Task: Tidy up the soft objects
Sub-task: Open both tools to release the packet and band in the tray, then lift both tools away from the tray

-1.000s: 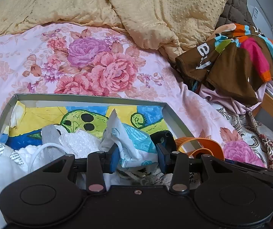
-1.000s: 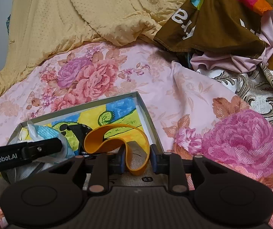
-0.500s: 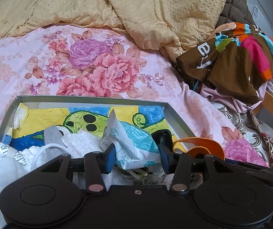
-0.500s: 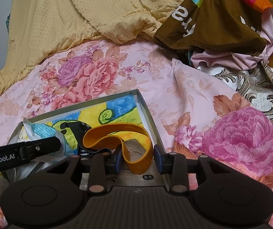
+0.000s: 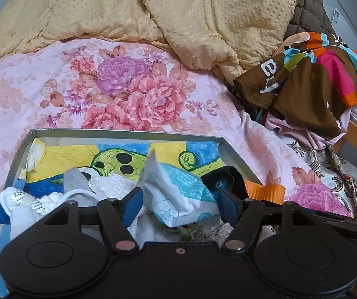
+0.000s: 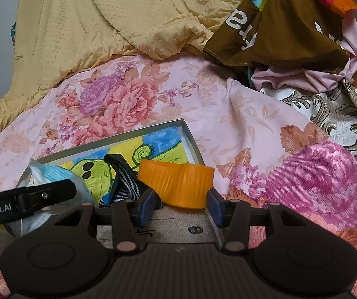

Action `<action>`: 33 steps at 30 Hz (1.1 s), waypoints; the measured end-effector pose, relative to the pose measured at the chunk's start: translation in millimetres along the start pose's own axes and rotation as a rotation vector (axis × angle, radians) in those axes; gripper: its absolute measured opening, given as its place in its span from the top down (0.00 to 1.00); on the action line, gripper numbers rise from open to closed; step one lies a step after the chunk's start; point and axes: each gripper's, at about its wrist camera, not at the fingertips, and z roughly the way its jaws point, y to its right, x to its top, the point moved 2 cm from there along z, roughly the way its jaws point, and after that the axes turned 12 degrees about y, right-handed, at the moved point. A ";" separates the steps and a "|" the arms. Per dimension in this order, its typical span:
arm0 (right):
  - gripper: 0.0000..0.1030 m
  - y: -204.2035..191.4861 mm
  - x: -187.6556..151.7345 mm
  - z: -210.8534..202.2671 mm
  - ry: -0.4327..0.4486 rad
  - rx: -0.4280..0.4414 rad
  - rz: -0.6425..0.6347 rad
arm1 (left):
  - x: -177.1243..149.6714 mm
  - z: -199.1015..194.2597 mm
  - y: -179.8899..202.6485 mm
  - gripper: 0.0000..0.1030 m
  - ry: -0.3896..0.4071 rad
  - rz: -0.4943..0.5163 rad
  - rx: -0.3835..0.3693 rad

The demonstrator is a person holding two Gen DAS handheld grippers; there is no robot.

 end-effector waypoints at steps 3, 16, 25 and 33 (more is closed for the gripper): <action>0.47 0.6 0.4 -1.2 0.003 0.001 0.004 | 0.8 -1.4 0.5 0.28 0.000 0.002 0.000; 0.31 -0.8 10.5 -18.0 0.043 0.007 0.004 | 9.5 -25.9 0.7 0.11 0.031 0.045 0.034; 0.18 -0.3 20.8 -35.9 0.080 0.012 0.014 | 18.0 -45.8 2.0 0.02 0.066 0.059 0.064; 0.10 0.9 26.1 -51.6 0.105 0.020 0.019 | 21.1 -61.7 1.0 0.01 0.084 0.064 0.085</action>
